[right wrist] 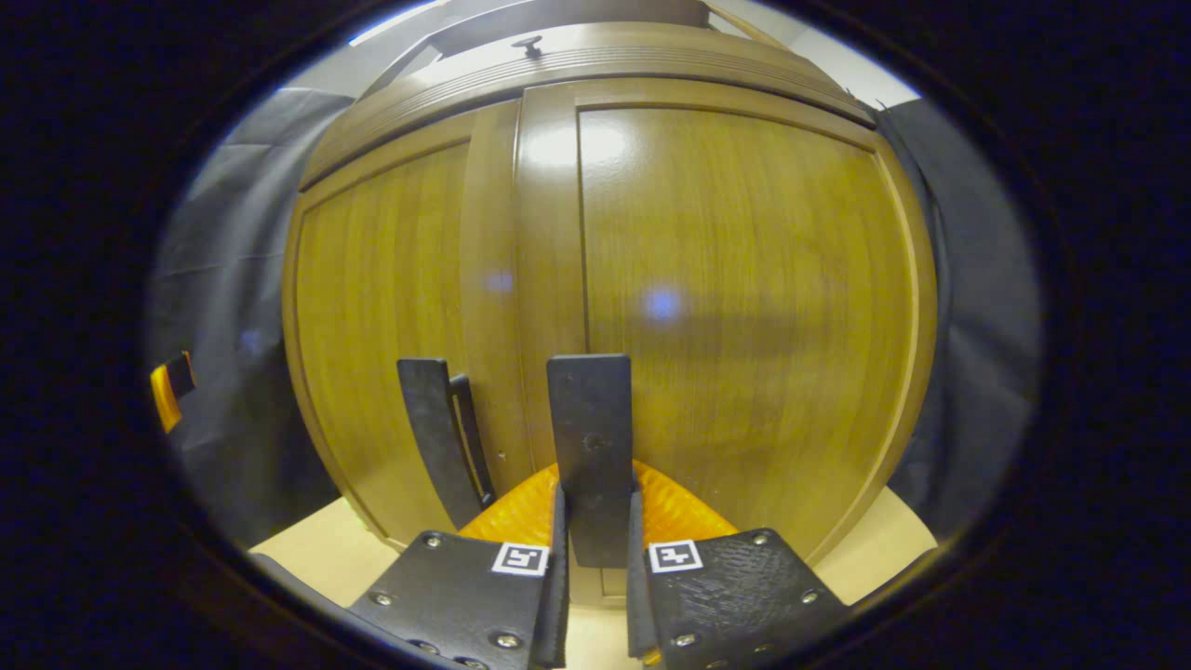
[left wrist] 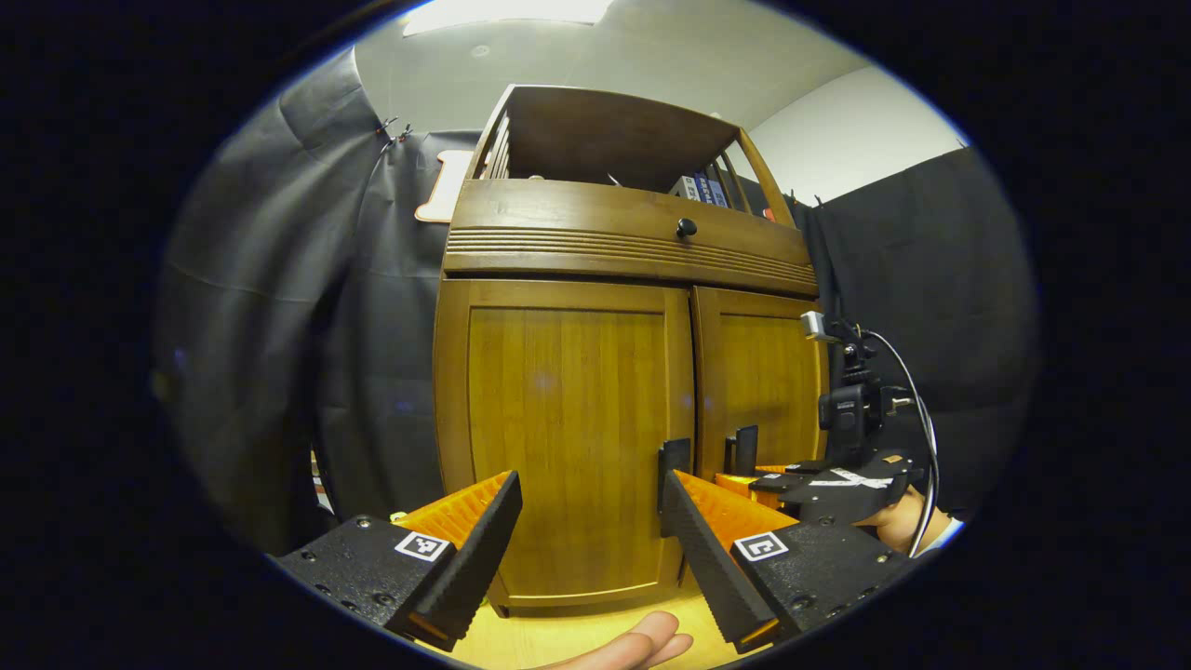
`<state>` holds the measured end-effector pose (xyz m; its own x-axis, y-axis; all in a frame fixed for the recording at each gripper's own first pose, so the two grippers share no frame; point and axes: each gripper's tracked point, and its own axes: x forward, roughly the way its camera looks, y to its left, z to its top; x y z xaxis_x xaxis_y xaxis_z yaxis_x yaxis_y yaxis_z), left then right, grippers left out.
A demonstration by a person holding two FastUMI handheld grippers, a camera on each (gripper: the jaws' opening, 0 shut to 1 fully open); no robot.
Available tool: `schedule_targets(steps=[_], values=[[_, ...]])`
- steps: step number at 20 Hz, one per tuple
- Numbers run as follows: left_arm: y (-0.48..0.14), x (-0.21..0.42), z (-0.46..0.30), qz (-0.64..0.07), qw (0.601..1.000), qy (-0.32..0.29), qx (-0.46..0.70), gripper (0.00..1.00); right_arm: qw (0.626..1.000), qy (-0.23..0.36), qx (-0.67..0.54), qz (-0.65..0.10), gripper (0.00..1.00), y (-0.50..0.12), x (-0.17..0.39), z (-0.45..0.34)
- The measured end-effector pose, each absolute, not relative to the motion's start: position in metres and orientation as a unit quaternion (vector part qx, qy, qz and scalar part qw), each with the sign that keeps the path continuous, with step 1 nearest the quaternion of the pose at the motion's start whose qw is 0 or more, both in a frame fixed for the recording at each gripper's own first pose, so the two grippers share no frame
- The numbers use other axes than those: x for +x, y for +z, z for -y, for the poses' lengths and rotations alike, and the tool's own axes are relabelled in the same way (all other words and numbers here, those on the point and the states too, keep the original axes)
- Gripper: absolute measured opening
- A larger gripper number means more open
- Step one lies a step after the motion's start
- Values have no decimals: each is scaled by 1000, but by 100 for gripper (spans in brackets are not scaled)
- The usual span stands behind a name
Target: Open the right door of the double-door shoe cabinet with the right hand, and open the left door with the left hand.
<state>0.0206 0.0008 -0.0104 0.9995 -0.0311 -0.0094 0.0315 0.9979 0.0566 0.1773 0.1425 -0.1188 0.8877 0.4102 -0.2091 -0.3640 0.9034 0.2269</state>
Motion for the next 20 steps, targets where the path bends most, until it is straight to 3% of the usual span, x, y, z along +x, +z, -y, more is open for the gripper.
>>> schedule_targets(steps=[4, 6, 11, 12, 19, 20], values=[[-10, 19, 1, -3, 999, -22, 29, 96, 960, 231, 100, -124, 25, -116, 158, -131], [-8, 20, 0, 1, 999, -21, 34, 92, 958, 241, 95, -124, 25, -114, 149, -124], [-8, 20, 2, 6, 999, -26, 33, 96, 953, 254, 112, -120, 25, -113, 132, -110], [-8, 19, 2, 7, 999, -30, 33, 92, 952, 257, 114, -119, 25, -111, 127, -106], [-9, 18, 2, 5, 999, -32, 37, 95, 946, 277, 118, -119, 25, -111, 102, -80], [-9, 18, 2, 5, 999, -32, 37, 92, 946, 277, 117, -119, 25, -111, 100, -77]])
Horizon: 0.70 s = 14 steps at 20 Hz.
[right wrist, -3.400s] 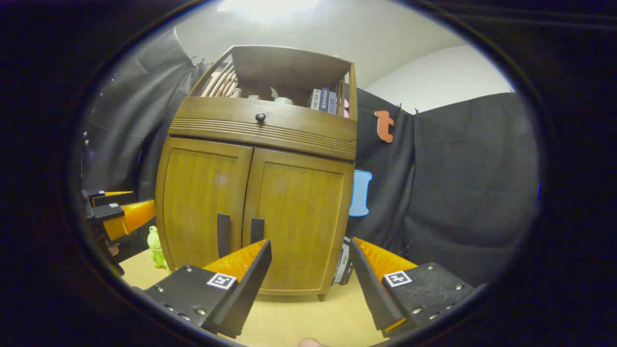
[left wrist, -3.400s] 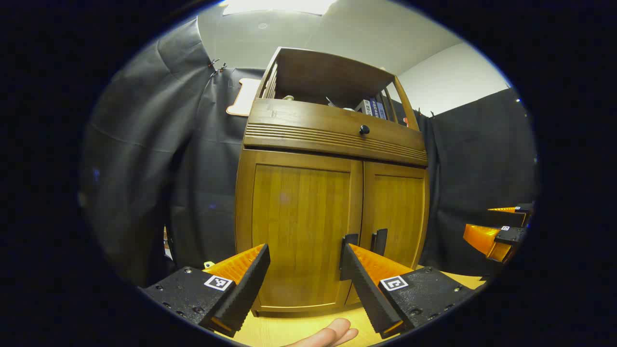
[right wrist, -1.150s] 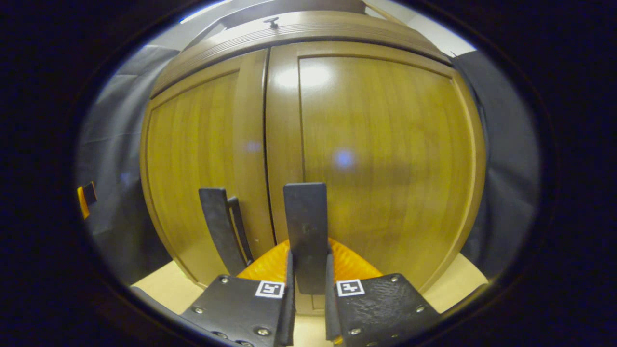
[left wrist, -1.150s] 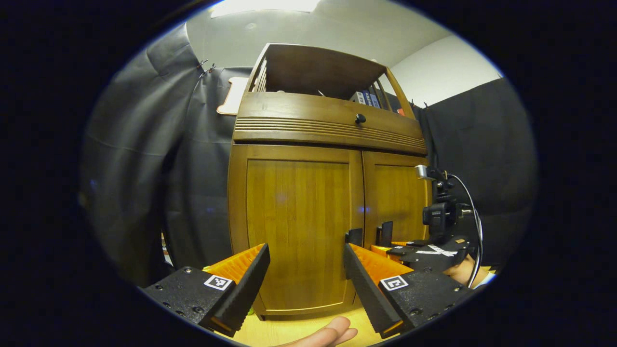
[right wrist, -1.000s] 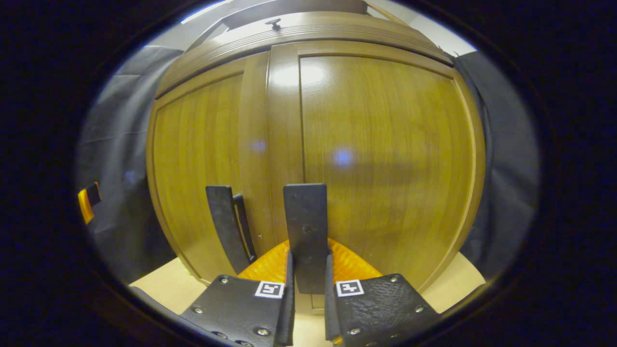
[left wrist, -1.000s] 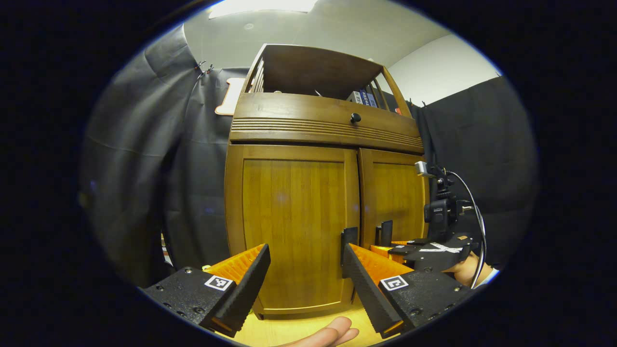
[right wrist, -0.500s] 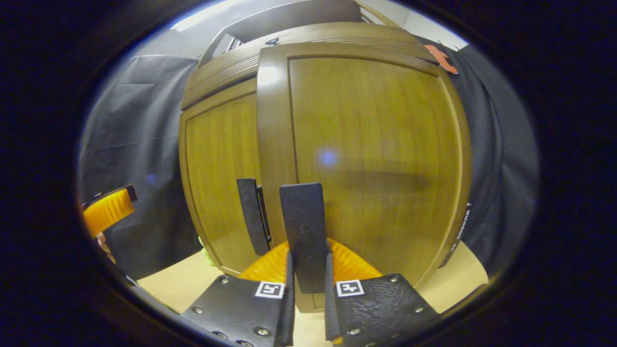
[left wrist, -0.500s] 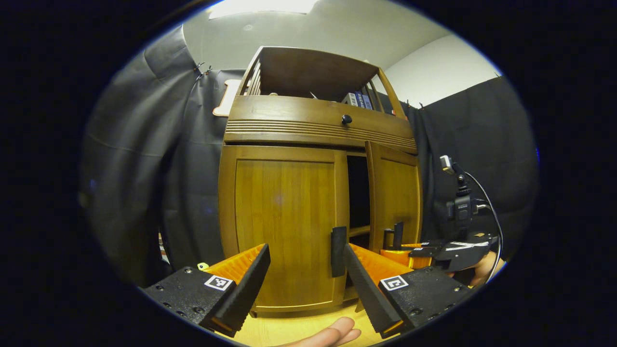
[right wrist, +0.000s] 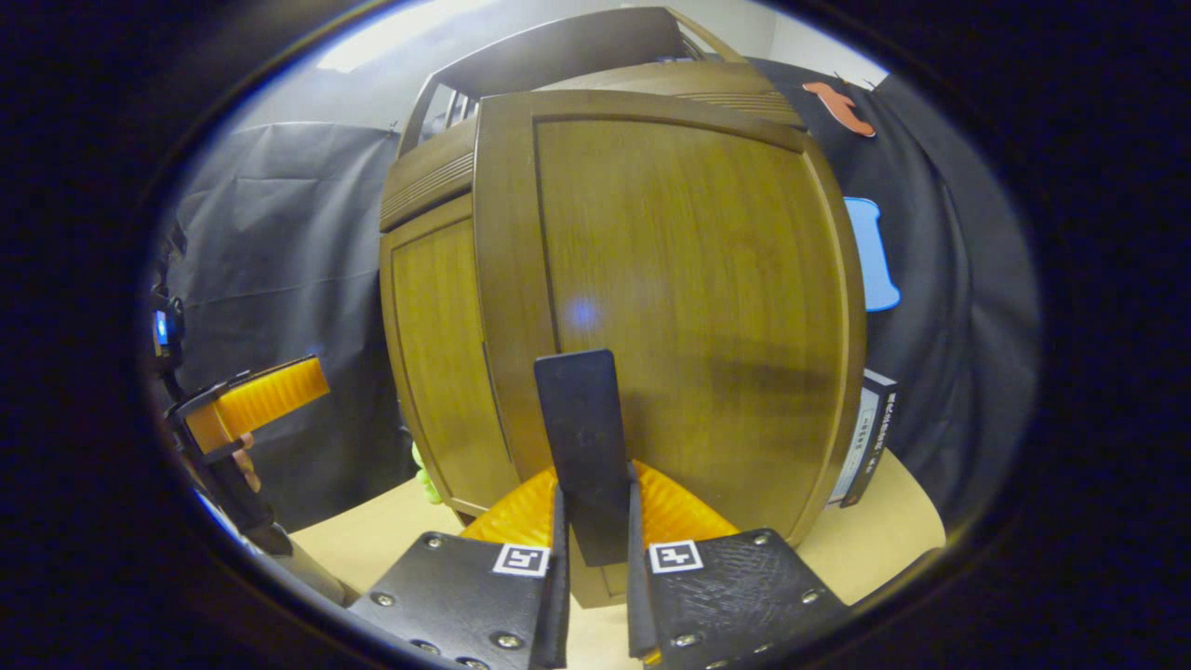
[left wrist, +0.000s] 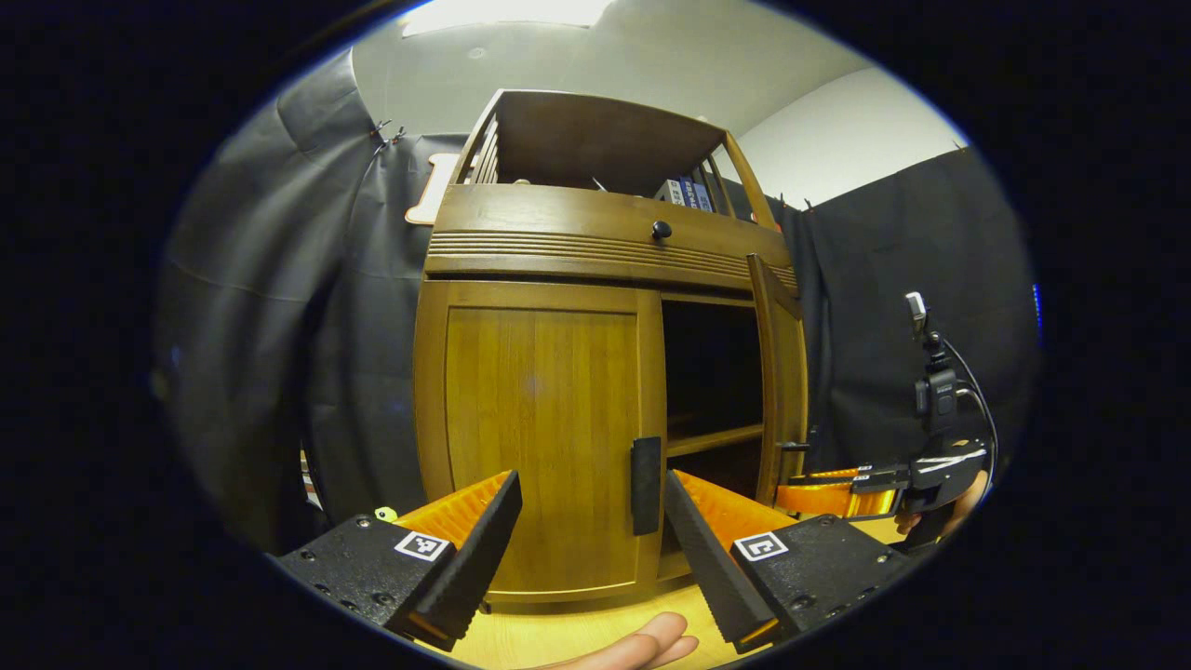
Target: Open the right door of the double-door shoe cabinet with the right hand, and open the left door with the left hand.
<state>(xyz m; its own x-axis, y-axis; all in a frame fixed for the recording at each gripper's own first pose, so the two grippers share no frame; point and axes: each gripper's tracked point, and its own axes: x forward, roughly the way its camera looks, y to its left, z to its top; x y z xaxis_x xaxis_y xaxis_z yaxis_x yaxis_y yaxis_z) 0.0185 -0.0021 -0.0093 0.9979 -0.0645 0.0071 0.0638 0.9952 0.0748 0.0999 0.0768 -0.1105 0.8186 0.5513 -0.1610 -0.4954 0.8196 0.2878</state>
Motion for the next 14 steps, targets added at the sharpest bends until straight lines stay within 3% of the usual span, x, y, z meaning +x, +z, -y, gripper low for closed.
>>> schedule_targets(steps=[1, 10, 11, 12, 14], values=[[-9, 19, 2, 5, 999, -33, 37, 95, 946, 277, 115, -121, 25, -110, 98, -75], [-9, 19, 2, 7, 999, -29, 37, 92, 943, 284, 133, -114, 25, -113, 79, -43], [-9, 19, 2, 6, 999, -29, 36, 99, 942, 283, 139, -114, 25, -113, 75, -36], [-10, 19, 2, 3, 999, -29, 36, 92, 942, 282, 143, -114, 25, -112, 72, -29], [-11, 19, 2, -2, 999, -30, 36, 95, 943, 278, 145, -113, 25, -112, 68, -19]])
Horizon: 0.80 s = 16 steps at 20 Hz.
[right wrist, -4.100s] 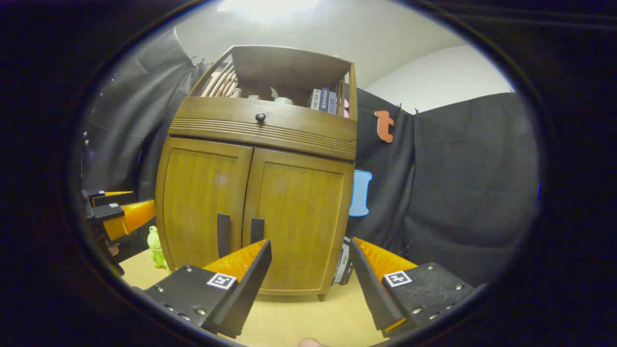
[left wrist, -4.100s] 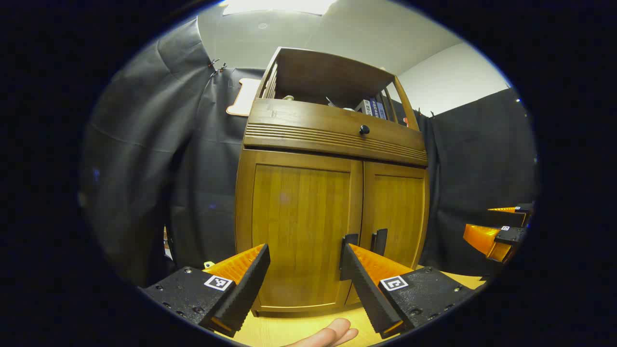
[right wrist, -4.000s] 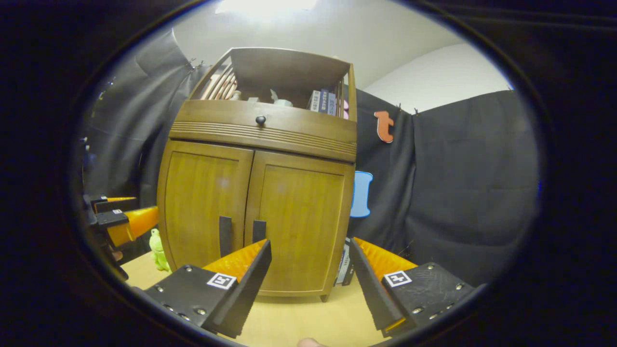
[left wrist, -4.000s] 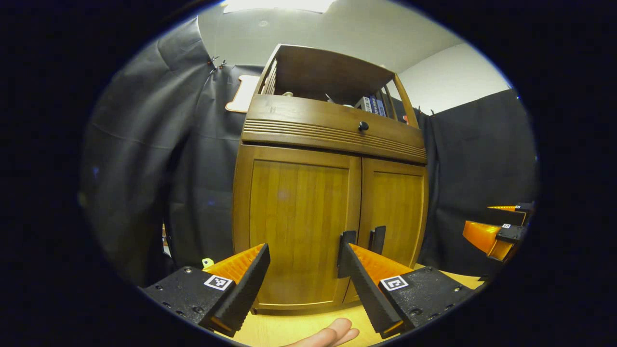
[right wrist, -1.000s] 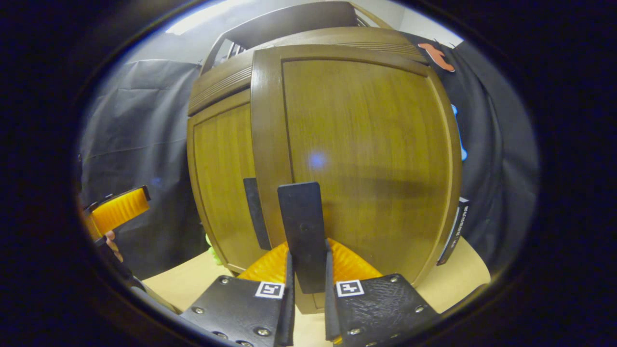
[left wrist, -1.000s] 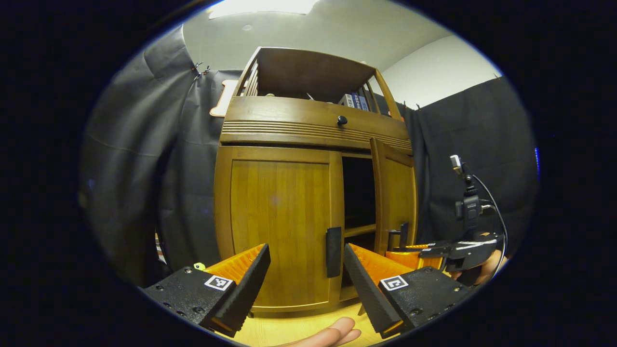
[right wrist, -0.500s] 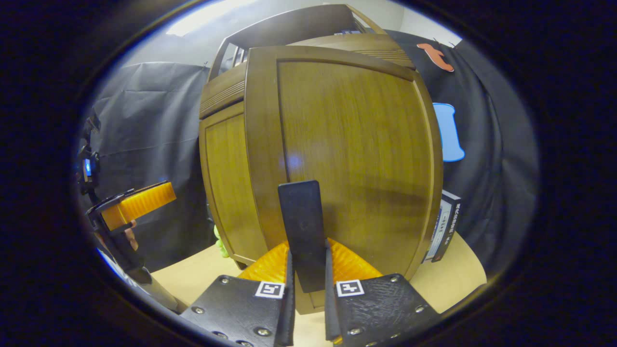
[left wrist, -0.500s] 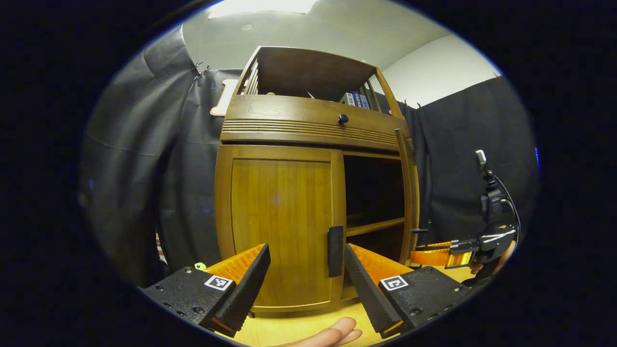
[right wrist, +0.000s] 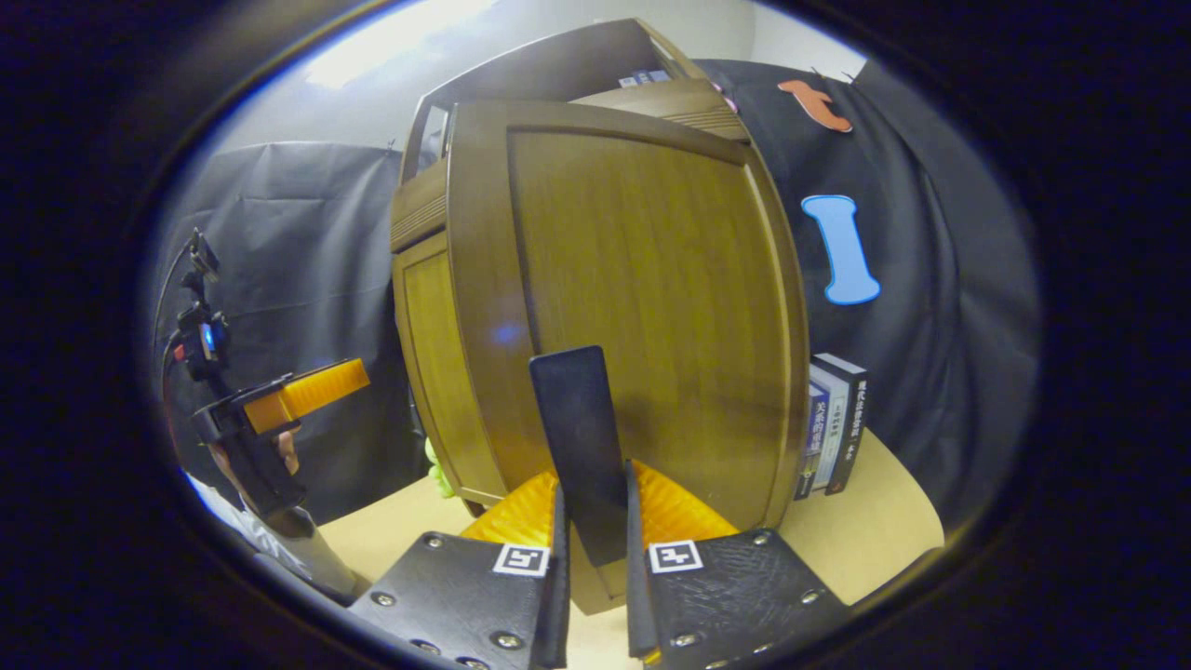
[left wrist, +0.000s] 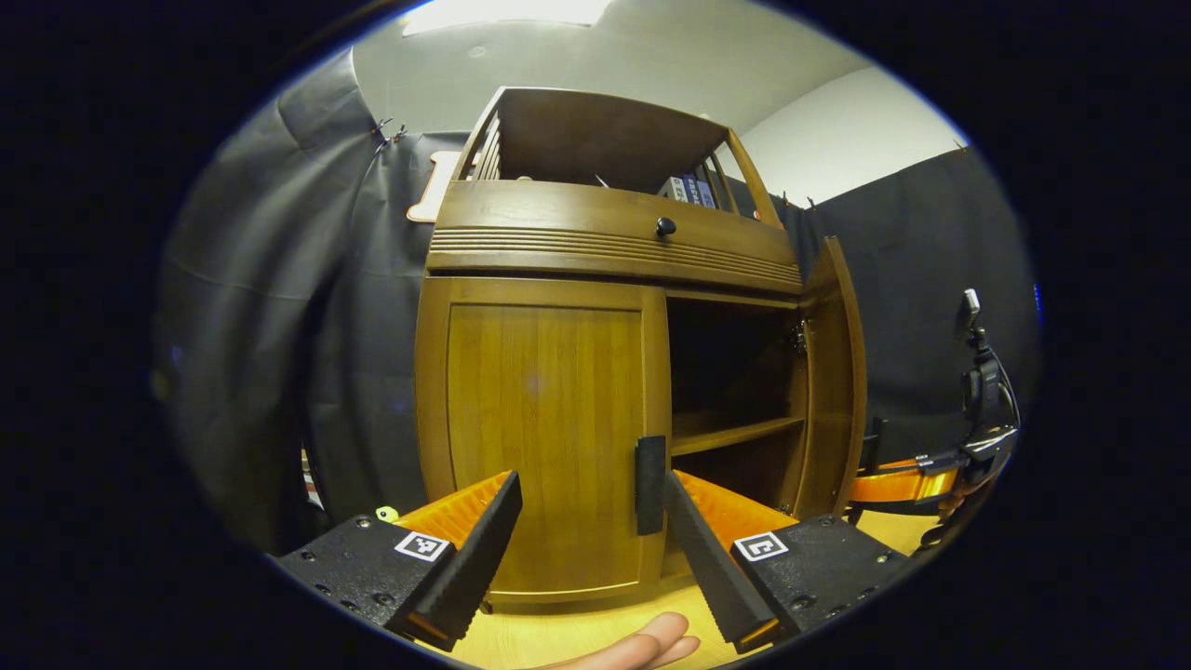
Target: Open the right door of the double-door shoe cabinet with the right hand, and open the left door with the left hand.
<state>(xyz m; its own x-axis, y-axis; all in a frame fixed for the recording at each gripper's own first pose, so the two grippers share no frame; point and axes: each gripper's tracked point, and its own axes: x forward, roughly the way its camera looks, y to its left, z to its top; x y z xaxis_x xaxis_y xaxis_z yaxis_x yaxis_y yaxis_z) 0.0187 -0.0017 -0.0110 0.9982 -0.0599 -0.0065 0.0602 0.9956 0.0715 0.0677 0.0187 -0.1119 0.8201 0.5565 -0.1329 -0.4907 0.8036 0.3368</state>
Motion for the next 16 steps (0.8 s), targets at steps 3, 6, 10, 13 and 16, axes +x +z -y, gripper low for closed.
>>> schedule_targets(steps=[3, 6, 10, 13, 16], values=[[-12, 18, 2, -8, 999, -30, 36, 92, 947, 266, 143, -112, 25, -113, 62, 2], [-11, 19, 1, -4, 999, -23, 35, 92, 950, 252, 146, -112, 24, -113, 55, 26], [-10, 19, 1, -3, 999, -23, 32, 92, 966, 198, 128, -101, 24, -118, 60, 63], [-12, 20, 1, -8, 999, -27, 32, 92, 986, 115, 53, -112, 24, -138, 75, 110], [-13, 20, 1, -11, 999, -24, 33, 96, 983, 124, 79, -106, 1, -134, 75, 131]])
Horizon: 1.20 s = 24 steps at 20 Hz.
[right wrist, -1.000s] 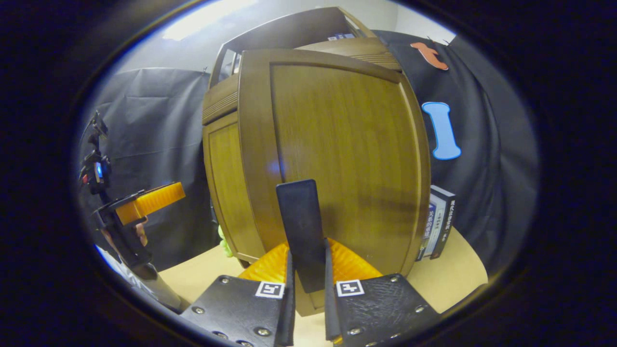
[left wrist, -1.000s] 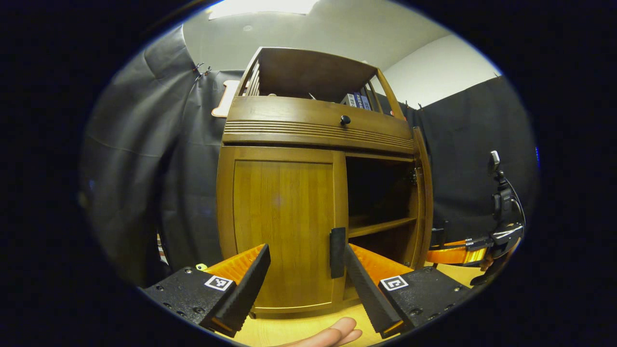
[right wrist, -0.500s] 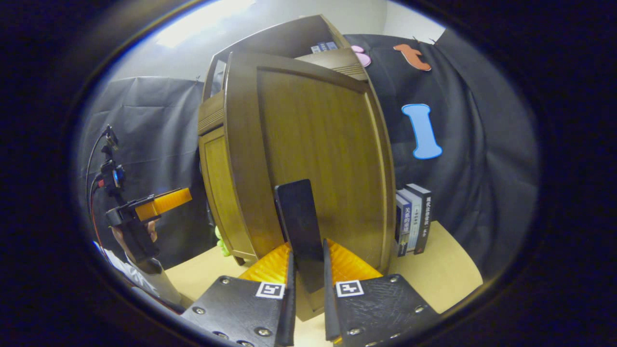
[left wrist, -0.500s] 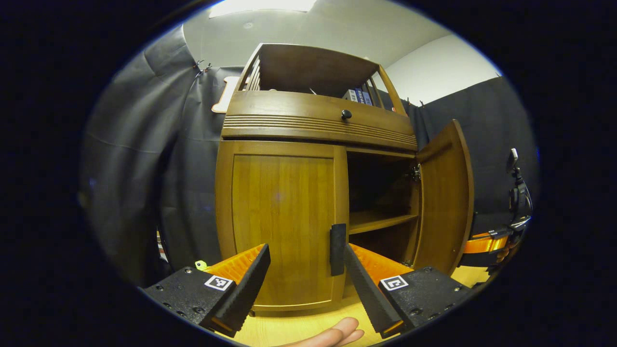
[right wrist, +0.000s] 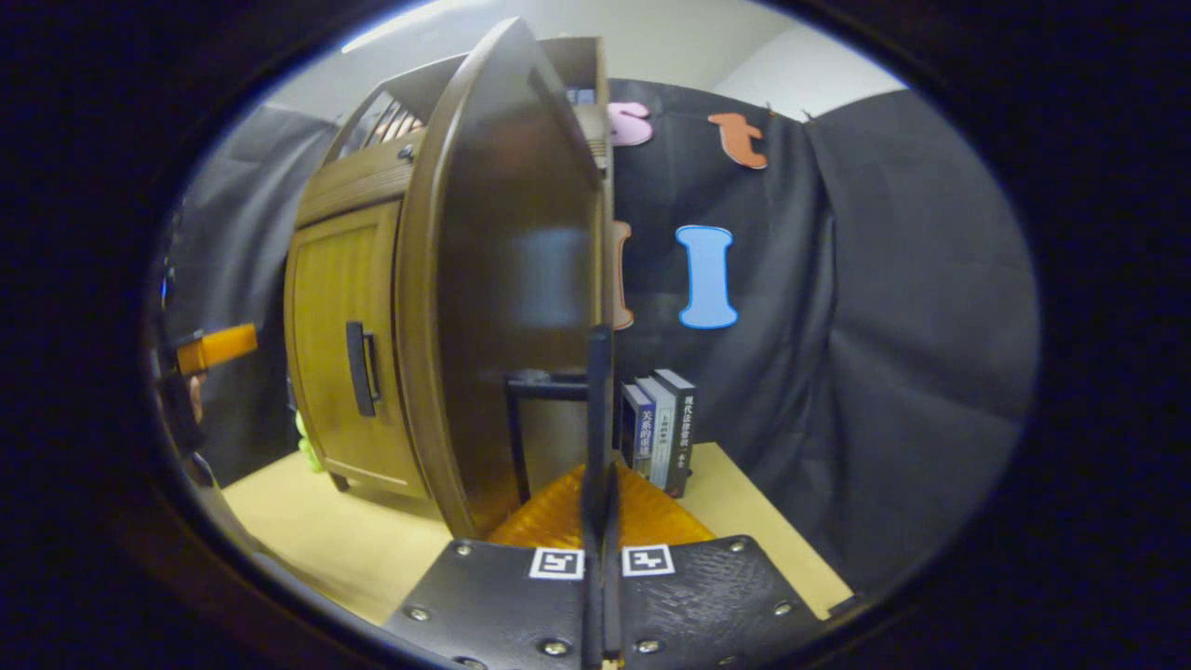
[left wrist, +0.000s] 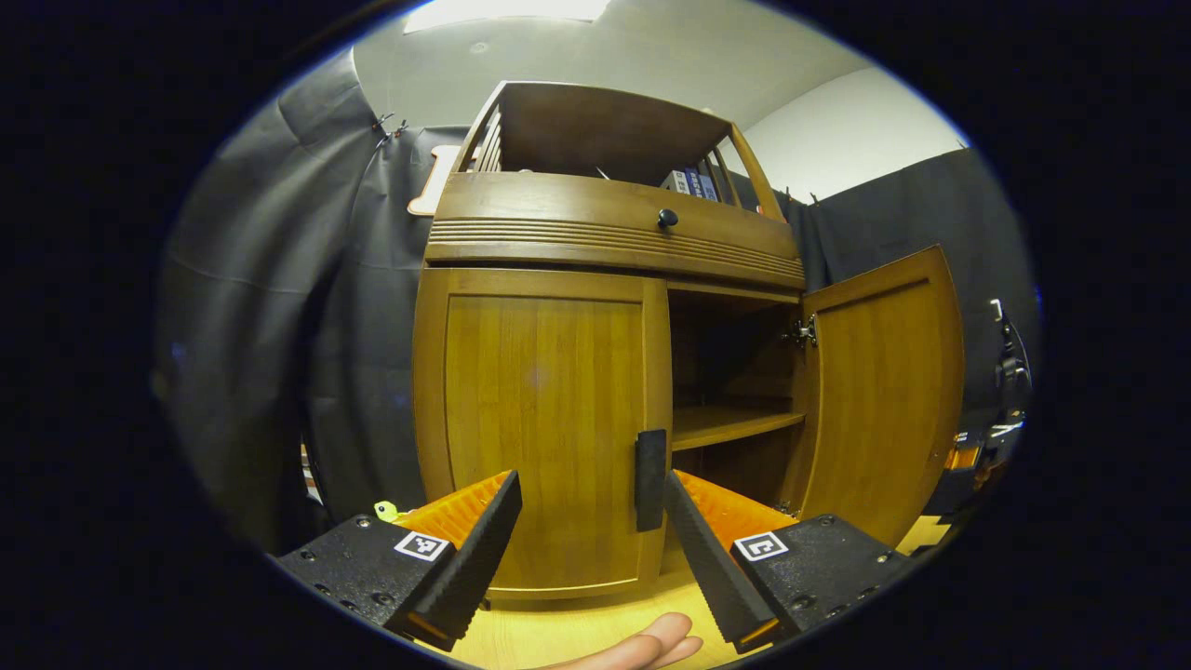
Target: Open the right door of the double-door shoe cabinet with the right hand, and open the left door with the left hand.
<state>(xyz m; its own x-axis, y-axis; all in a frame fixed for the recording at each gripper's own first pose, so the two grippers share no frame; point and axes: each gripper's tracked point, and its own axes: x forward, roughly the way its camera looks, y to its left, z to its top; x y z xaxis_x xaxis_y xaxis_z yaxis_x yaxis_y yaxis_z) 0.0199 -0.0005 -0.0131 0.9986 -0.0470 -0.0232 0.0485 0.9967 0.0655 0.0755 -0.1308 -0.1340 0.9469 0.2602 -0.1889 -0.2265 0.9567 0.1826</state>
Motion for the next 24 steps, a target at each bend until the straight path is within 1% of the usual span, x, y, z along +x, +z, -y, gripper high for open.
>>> schedule_targets(steps=[2, 3, 5, 7, 8, 9, 10, 11, 12, 13, 14, 15, 18, 20, 21, 22, 23, 24], values=[[-14, 20, 0, -12, 999, -20, 34, 96, 981, 142, 88, -103, 1, -141, 84, 144], [-14, 20, 0, -13, 999, -19, 33, 92, 979, 152, 89, -101, 1, -142, 87, 150], [-15, 22, 0, -16, 999, -18, 32, 92, 978, 168, 85, -92, 0, -144, 94, 163], [-16, 23, 1, -20, 999, -20, 29, 92, 977, 177, 83, -91, 4, -146, 98, 172], [-17, 23, 0, -22, 999, -21, 29, 92, 976, 180, 84, -92, 4, -147, 99, 175], [-18, 24, 0, -25, 999, -22, 29, 92, 976, 183, 80, -92, 9, -147, 95, 178], [-20, 24, 0, -27, 999, -24, 28, 96, 976, 180, 74, -95, 9, -148, 95, 180], [-22, 25, 0, -31, 999, -25, 27, 96, 978, 173, 71, -93, 19, -148, 93, 184], [-20, 23, 1, -36, 999, -25, 25, 96, 979, 168, 69, -95, 27, -148, 89, 190], [-19, 24, 2, -39, 999, -25, 23, 96, 981, 152, 68, -99, 38, -150, 88, 197], [-19, 22, 1, -40, 999, -26, 21, 96, 982, 139, 67, -106, 46, -149, 81, 204], [-19, 23, 2, -41, 999, -27, 18, 96, 985, 122, 57, -105, 49, -146, 75, 209], [-25, 24, 4, -49, 998, -31, 13, 96, 994, 67, -16, -79, 76, -127, 50, 230], [-31, 26, 7, -58, 998, -33, 14, 96, 996, 51, -34, -67, 88, -115, 28, 227], [-35, 26, 10, -63, 997, -36, 17, 96, 996, 46, -34, -66, 90, -113, 17, 224], [-39, 29, 15, -65, 997, -39, 19, 96, 997, 34, -27, -65, 95, -110, 7, 224], [-40, 33, 19, -64, 997, -39, 18, 92, 998, 16, -15, -66, 98, -107, -5, 229], [-43, 40, 23, -61, 997, -38, 13, 96, 998, 4, 4, -70, 98, -107, -17, 229]])
